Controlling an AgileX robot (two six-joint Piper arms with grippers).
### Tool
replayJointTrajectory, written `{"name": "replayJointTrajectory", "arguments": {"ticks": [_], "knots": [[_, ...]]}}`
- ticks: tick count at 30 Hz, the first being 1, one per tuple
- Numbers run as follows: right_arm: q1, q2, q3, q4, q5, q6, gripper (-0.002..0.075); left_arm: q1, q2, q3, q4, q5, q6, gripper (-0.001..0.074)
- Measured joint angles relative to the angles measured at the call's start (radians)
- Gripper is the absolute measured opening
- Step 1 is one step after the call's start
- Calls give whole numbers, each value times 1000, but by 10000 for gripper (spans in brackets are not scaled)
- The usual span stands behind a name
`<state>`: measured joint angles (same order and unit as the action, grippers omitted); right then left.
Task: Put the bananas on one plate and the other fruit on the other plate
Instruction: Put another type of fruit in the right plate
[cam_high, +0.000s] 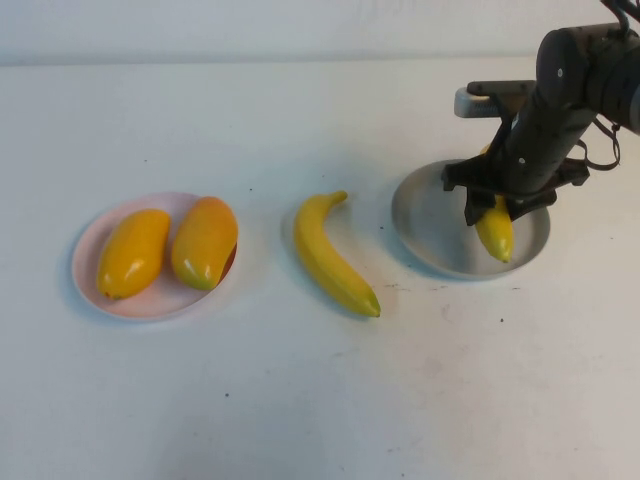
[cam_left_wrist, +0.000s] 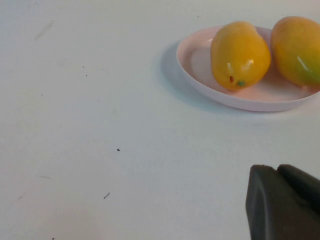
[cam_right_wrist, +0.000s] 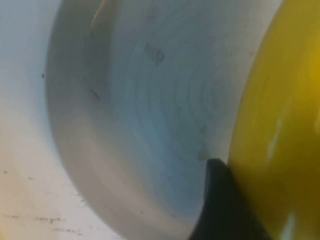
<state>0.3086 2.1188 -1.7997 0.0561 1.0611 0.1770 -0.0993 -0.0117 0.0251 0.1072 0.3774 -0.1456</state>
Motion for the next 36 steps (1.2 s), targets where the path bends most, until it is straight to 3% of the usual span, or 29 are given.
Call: {"name": "replayJointTrajectory", "arguments": {"ticks": [5,12,26,36], "knots": [[0,0,0,0,12,0,385,0,0,0,0,0,0,-4],[26,-14,0,6,32,-68,395,0,0,0,0,0,0,-4],[324,-49,-63,134,126,-429,395,0,0,0,0,0,0,-4],[354,6,-74,107,52,-465,395,0,0,0,0,0,0,-4]]}}
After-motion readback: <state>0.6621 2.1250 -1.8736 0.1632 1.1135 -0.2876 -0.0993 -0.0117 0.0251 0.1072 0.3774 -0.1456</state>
